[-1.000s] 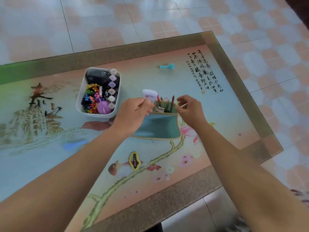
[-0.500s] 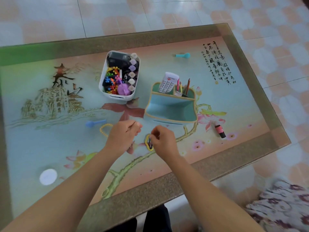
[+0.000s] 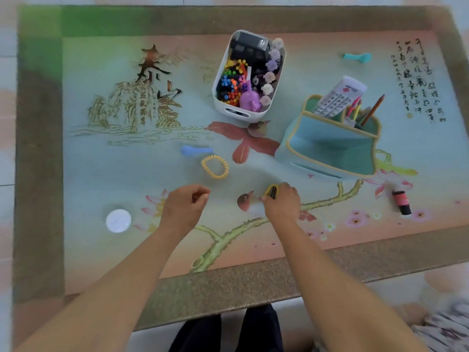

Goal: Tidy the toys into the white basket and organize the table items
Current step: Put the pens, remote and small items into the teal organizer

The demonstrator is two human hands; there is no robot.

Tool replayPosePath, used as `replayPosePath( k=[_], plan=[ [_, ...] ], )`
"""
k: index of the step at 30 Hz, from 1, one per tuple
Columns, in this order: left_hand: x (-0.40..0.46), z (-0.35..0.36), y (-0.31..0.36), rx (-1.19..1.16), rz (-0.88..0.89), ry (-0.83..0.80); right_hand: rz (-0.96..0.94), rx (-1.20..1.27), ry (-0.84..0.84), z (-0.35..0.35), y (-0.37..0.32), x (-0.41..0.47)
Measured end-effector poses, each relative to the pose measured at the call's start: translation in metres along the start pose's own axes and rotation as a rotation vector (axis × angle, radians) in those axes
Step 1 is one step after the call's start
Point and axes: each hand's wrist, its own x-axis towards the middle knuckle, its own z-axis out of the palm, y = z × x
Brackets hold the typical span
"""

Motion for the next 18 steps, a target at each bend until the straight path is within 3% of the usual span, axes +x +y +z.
replayPosePath(
  k=[6,12,18],
  plan=[
    [0.007,-0.013,0.003,-0.049,-0.027,0.061,-0.325,0.126,-0.098,-0.001,-0.048,-0.010],
    [0.037,-0.036,0.003,0.073,0.021,0.176,-0.577,-0.038,-0.090,0.011,-0.107,-0.007],
    [0.078,-0.030,0.007,0.297,0.111,0.150,-0.622,-0.187,-0.018,0.039,-0.116,0.001]
  ],
)
